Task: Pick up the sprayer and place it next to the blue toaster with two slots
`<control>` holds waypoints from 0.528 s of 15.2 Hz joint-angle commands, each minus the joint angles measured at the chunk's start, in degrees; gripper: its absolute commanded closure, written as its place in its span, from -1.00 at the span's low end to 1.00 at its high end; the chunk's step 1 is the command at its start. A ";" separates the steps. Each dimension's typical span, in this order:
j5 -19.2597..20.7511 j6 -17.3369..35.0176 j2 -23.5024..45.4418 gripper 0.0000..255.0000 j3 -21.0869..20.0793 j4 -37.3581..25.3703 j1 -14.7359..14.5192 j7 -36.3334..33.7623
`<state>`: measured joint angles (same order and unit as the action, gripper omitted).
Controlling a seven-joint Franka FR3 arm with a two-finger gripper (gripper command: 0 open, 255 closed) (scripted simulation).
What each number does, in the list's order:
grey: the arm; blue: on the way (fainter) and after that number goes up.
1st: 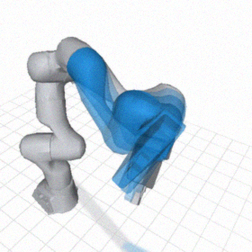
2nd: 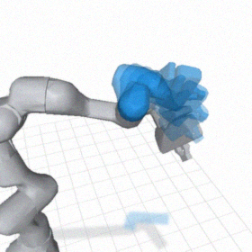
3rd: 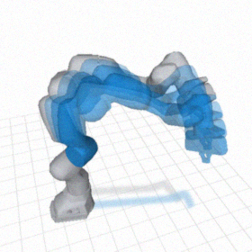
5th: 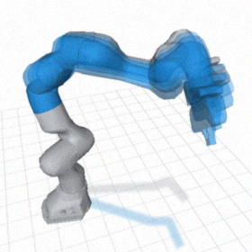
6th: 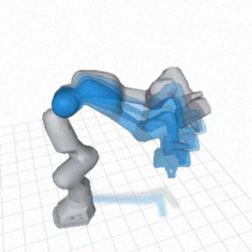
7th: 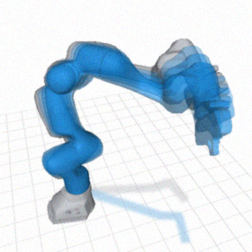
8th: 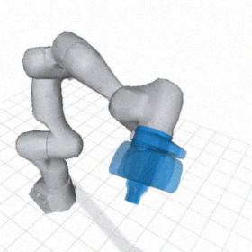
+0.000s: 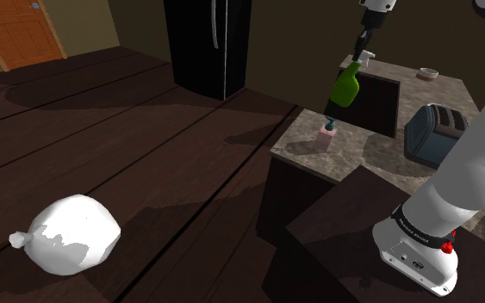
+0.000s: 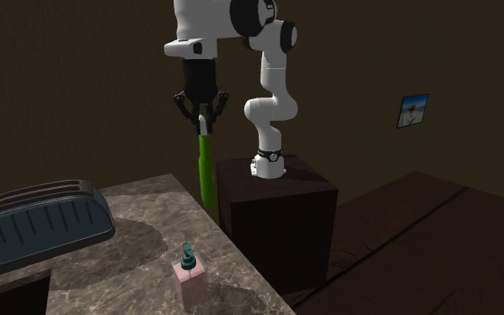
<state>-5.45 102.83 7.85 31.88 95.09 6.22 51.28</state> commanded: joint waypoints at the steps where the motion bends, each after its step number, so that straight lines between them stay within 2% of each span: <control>1: 0.44 -0.07 -1.04 1.00 0.81 0.90 0.91 1.66; 8: 2.31 0.69 -4.99 1.00 4.52 5.24 4.95 9.24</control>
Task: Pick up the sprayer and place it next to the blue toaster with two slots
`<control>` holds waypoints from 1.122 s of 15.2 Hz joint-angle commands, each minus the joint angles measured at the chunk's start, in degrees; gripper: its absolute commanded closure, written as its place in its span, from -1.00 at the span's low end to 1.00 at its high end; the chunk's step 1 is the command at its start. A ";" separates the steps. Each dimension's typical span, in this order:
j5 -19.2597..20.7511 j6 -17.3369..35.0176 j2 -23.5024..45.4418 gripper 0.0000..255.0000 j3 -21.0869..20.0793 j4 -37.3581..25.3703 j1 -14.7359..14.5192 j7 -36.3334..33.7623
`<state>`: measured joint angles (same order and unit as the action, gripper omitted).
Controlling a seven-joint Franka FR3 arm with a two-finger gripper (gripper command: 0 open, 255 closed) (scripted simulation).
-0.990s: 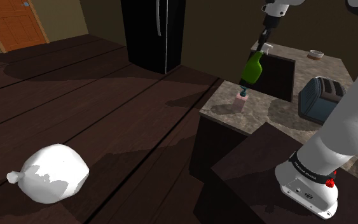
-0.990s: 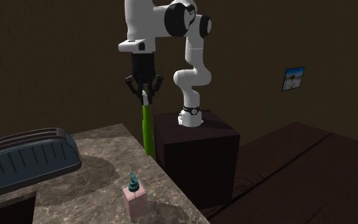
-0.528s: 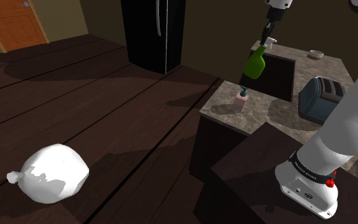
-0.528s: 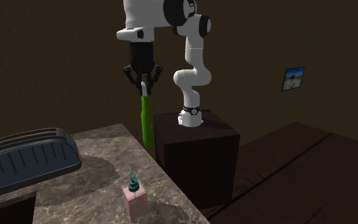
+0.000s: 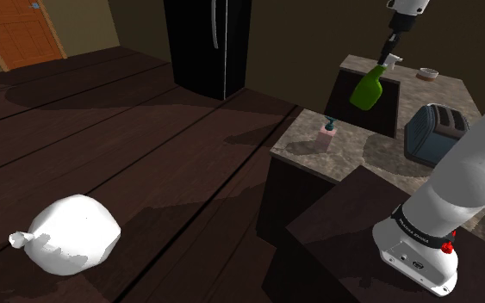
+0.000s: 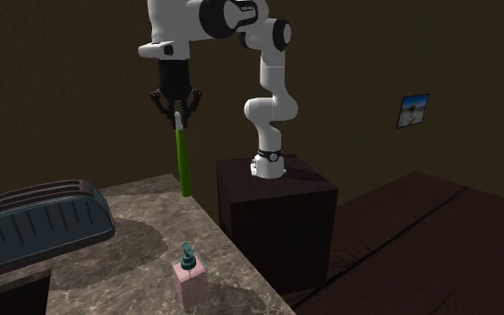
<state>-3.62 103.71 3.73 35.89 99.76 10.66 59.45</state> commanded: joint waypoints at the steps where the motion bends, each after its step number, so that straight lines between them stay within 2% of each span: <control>1: 0.64 -0.17 -1.19 1.00 1.09 0.89 1.15 2.26; 9: 0.41 -0.49 -1.31 1.00 6.16 1.06 6.68 12.92; 17: -3.50 -2.03 3.61 1.00 11.24 -3.28 13.93 25.74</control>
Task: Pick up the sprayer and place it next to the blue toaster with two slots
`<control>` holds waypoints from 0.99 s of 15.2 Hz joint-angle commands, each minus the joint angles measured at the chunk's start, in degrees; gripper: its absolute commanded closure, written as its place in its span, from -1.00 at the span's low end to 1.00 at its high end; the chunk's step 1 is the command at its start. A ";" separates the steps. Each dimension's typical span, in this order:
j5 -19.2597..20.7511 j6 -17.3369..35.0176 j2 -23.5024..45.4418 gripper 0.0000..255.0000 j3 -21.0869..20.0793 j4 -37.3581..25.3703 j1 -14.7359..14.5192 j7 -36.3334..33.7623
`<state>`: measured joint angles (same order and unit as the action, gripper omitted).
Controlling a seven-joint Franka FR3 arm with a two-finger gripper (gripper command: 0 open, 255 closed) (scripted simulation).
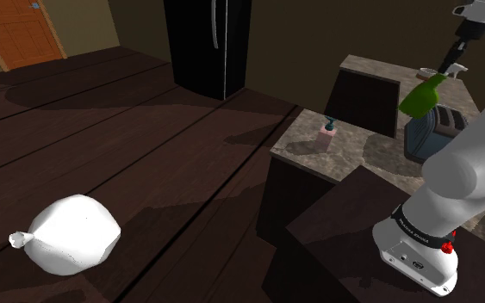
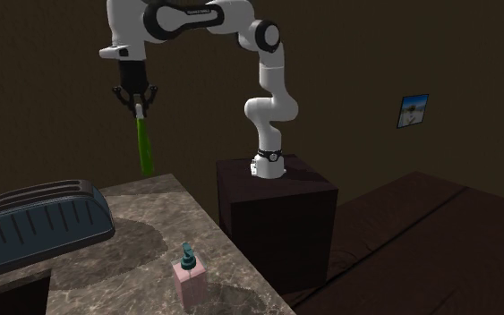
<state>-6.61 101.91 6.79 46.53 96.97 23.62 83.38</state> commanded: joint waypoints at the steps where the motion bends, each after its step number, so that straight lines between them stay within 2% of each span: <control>1: -1.30 -0.55 1.55 1.00 1.11 -1.37 2.14 3.53; 8: -8.22 -3.97 10.44 1.00 3.25 -9.98 12.48 15.59; 15: -15.93 -9.85 21.64 1.00 2.19 -23.95 26.95 25.54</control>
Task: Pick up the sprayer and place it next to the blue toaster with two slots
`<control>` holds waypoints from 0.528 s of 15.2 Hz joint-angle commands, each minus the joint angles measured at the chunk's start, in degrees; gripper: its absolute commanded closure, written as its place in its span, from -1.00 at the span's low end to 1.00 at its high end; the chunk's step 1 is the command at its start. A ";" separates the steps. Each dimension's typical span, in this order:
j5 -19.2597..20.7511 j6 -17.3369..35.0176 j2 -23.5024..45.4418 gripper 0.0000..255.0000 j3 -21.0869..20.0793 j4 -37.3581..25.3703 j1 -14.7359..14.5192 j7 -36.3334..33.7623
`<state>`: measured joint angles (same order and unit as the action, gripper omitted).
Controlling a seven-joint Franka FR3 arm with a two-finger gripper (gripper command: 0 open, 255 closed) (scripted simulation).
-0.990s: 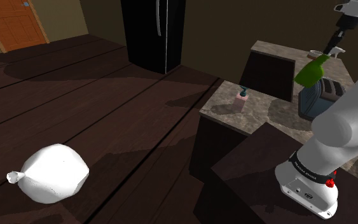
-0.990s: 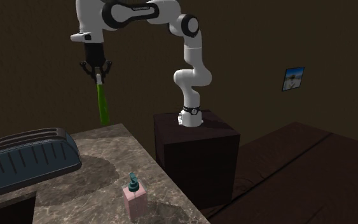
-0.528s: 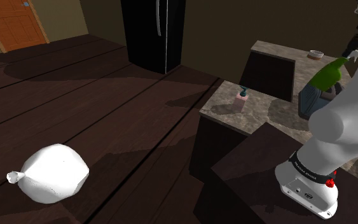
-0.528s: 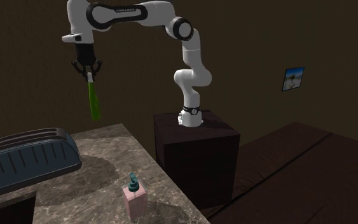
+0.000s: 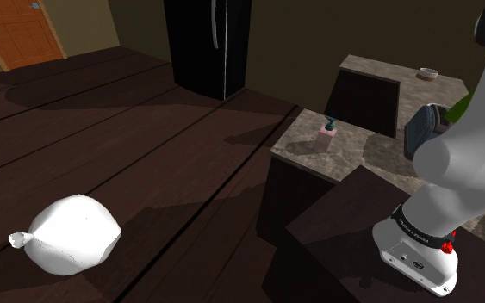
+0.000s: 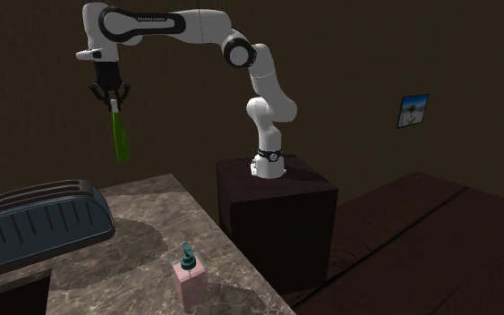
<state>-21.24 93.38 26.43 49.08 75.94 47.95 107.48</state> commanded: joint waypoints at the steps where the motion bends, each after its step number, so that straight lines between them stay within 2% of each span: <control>1: -2.42 -2.42 3.78 1.00 -0.72 -5.55 5.00 2.56; 5: -6.91 -7.91 11.89 1.00 -2.97 -19.12 15.96 5.81; 8: -6.49 -5.03 11.18 1.00 -2.74 -15.16 14.43 6.31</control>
<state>-27.67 87.72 37.53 46.35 60.16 62.40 113.47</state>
